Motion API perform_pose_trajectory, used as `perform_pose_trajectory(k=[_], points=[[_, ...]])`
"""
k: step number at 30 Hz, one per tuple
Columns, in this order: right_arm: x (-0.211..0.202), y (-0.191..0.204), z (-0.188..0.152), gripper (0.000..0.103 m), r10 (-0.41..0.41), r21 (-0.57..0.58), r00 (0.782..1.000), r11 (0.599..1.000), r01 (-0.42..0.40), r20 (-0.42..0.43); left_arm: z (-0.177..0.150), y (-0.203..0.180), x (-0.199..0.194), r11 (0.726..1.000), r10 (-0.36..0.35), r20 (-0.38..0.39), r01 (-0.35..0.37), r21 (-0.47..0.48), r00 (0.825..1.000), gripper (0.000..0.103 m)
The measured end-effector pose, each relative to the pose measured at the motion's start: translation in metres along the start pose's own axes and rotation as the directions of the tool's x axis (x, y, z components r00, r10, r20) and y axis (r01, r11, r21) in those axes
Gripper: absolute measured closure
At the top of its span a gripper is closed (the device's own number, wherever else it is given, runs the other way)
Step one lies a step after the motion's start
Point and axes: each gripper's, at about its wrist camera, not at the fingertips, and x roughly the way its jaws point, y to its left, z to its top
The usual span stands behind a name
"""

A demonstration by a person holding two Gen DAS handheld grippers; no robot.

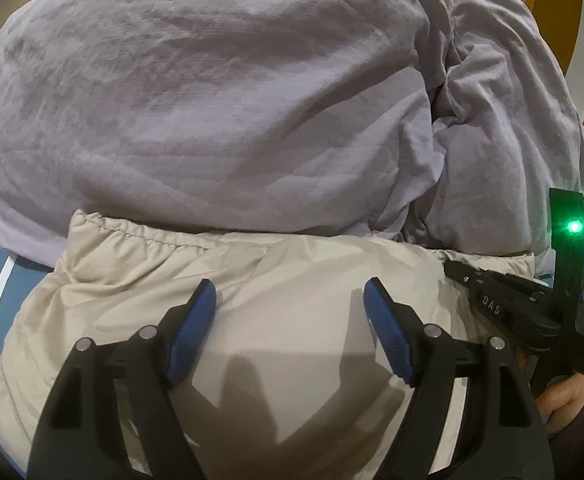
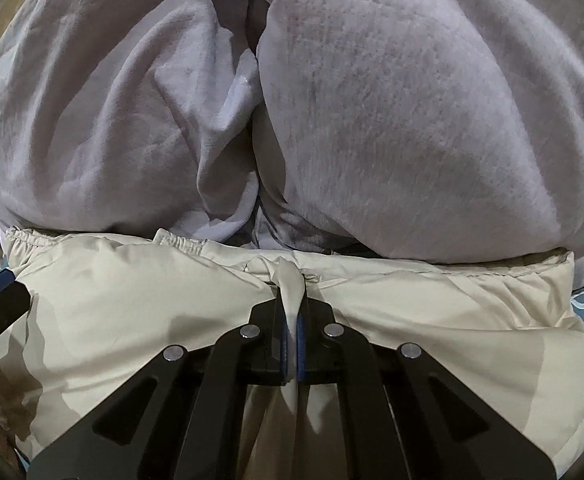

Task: Fold large clothes

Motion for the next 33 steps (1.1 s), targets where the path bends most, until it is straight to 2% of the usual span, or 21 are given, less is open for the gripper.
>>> perform_pose_trajectory(k=[5,9,15,17,19,25,33], points=[[0.002,-0.001,-0.003,0.099,0.005,-0.001,1.000,1.000,-0.005,0.012,-0.005,-0.007,0.014,0.997,0.044,0.010,-0.044,0.058,0.999,0.026],[0.010,-0.001,-0.012,0.095,0.015,0.009,1.000,1.000,-0.016,0.014,-0.009,-0.009,0.040,0.997,0.065,0.001,-0.065,0.051,0.998,0.024],[0.008,-0.018,-0.011,0.069,0.041,0.075,0.999,0.996,-0.041,0.007,-0.007,-0.009,0.066,0.994,0.101,-0.013,-0.100,0.053,0.995,0.022],[0.000,-0.023,-0.011,0.059,0.043,0.093,0.999,0.995,-0.045,0.024,-0.007,-0.010,0.072,0.992,0.111,-0.016,-0.110,0.057,0.994,0.022],[-0.013,-0.029,-0.013,0.054,0.039,0.104,0.998,0.994,-0.045,0.058,-0.008,-0.010,0.077,0.992,0.117,-0.020,-0.115,0.056,0.993,0.022],[-0.051,-0.039,-0.024,0.052,0.033,0.138,0.993,0.989,-0.049,0.110,-0.010,-0.013,0.067,0.993,0.116,-0.039,-0.114,0.038,0.993,0.022],[-0.056,-0.034,-0.057,0.052,0.033,0.146,0.997,0.988,-0.043,0.075,-0.016,-0.025,0.030,0.999,0.043,-0.014,-0.043,-0.001,0.999,0.022]])
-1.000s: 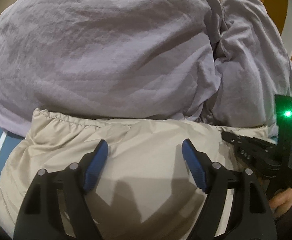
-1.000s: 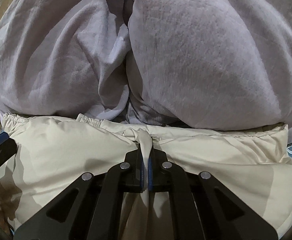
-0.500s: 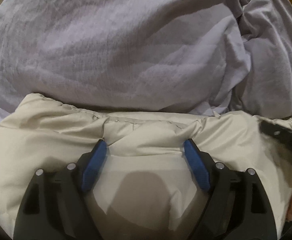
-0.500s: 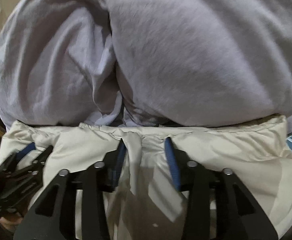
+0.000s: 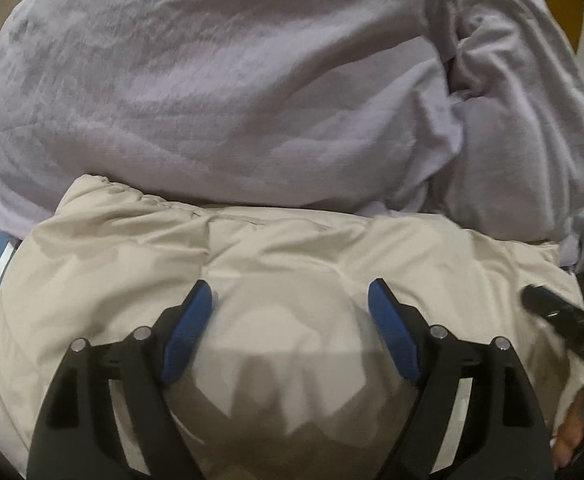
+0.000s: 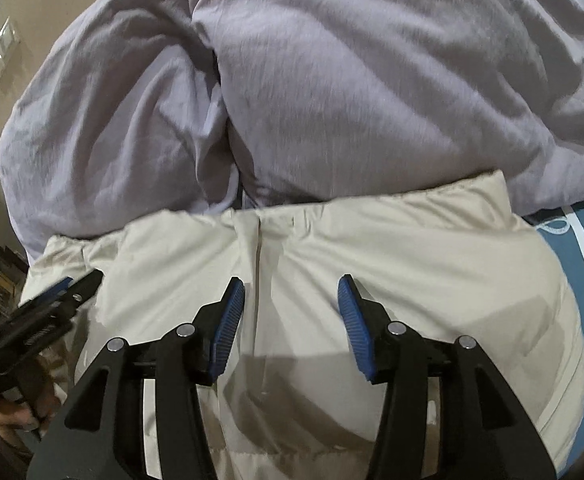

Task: Fold large clothes

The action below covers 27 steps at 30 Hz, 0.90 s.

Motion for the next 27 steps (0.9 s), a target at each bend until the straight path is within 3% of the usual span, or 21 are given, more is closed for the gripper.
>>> perform_pose_trajectory(k=[4,11,15,27], points=[[0.001,0.006,-0.003,0.042,-0.043,-0.030,0.999,0.999,0.044,0.016,-0.002,-0.015,-0.007,1.000,-0.005,0.029,0.004,0.028,1.000,0.022],[0.014,0.009,-0.015,0.022,-0.135,-0.110,0.990,0.984,0.138,0.035,-0.012,-0.025,0.014,0.997,0.057,0.021,-0.058,0.055,0.998,0.015],[0.023,0.015,-0.021,0.018,-0.170,-0.149,0.983,0.973,0.178,0.067,-0.014,-0.021,0.021,0.996,0.071,0.030,-0.073,0.060,0.997,0.013],[0.044,0.012,-0.025,0.011,-0.162,-0.142,0.982,0.974,0.174,0.092,-0.024,-0.020,0.052,0.996,0.077,0.045,-0.079,0.046,0.996,0.009]])
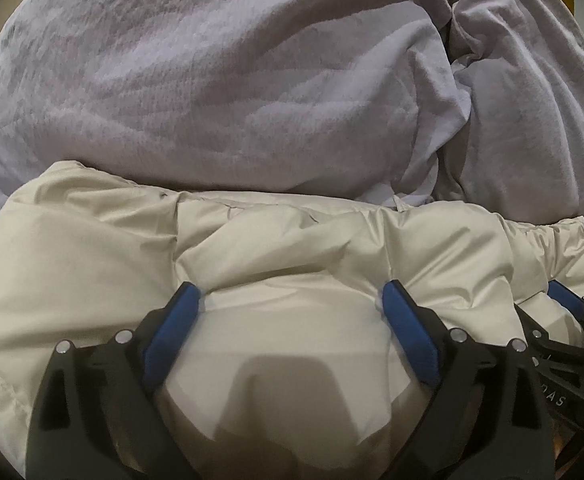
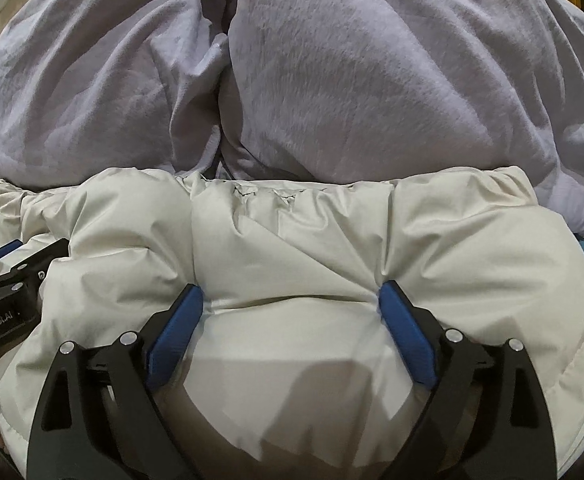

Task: Fold large clothes

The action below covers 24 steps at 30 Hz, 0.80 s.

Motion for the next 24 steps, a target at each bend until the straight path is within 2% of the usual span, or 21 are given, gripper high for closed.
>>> perform_pose_trajectory(k=[10,15,18,24], points=[[0.006,0.003,-0.009,0.009,-0.007,0.002,1.000,1.000,0.007,0.014,-0.007,-0.003,0.024,1.000,0.014,0.010,-0.014,0.002,1.000,0.009],[0.007,0.001,-0.003,0.010,-0.002,0.002,0.999,1.000,0.003,-0.035,-0.005,-0.003,0.022,1.000,0.011,-0.019,-0.011,0.008,1.000,0.009],[-0.007,-0.003,0.007,0.010,0.044,0.060,0.998,0.997,-0.041,-0.040,0.007,0.003,0.011,1.000,-0.004,-0.030,0.004,-0.001,1.000,0.009],[-0.029,0.008,0.024,0.010,0.122,0.101,0.993,0.987,-0.121,0.002,0.023,0.021,-0.005,0.999,0.035,0.033,-0.035,-0.003,0.999,0.009]])
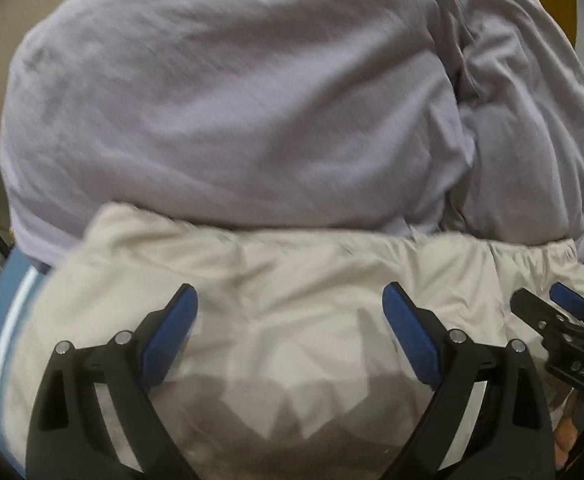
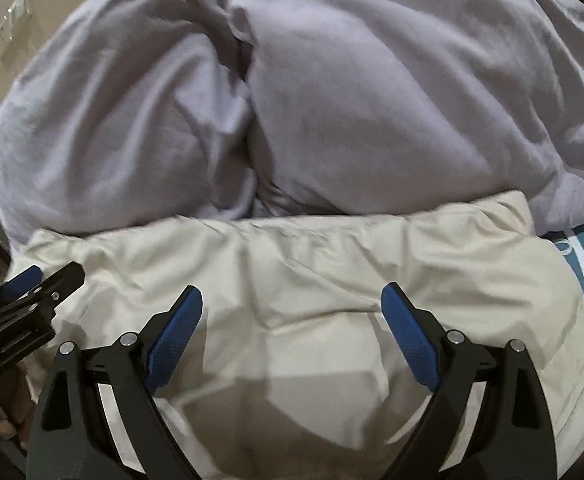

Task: Fold large clothes

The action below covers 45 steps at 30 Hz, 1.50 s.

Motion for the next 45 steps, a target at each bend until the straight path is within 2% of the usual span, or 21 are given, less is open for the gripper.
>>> perform_pose_trajectory(k=[4,10,23,29,35,39,45], points=[[0.006,0.018,-0.002,0.010,0.016,-0.023,1.000,1.000,-0.016,-0.006,0.008,0.009,0.005,0.999,0.050,0.015,-0.049,-0.017,0.999,0.009],[0.033,0.031,-0.012,0.010,-0.013,-0.076,1.000,0.997,0.012,-0.010,0.004,0.014,0.039,0.995,0.094,-0.010,-0.094,-0.025,0.996,0.010],[0.062,0.026,-0.016,0.007,0.006,-0.055,1.000,0.998,-0.006,-0.003,-0.013,-0.001,0.098,0.995,0.087,-0.039,-0.089,-0.051,0.995,0.007],[0.075,0.028,-0.013,0.006,0.010,-0.050,1.000,0.999,-0.010,-0.002,-0.025,0.010,0.102,0.994,0.090,-0.042,-0.092,-0.056,0.995,0.006],[0.067,0.024,-0.016,0.005,0.027,-0.034,0.999,0.999,-0.028,-0.016,-0.027,0.010,0.105,0.994,0.092,-0.049,-0.095,-0.053,0.995,0.006],[0.059,0.016,-0.005,0.005,0.034,-0.033,0.998,0.999,-0.036,-0.055,-0.022,0.012,0.099,0.994,0.094,-0.071,-0.098,-0.056,0.993,0.006],[0.014,-0.014,0.001,0.005,-0.035,-0.035,0.999,0.999,0.035,0.009,-0.024,0.022,0.075,0.992,0.100,-0.062,-0.104,-0.077,0.993,0.006]])
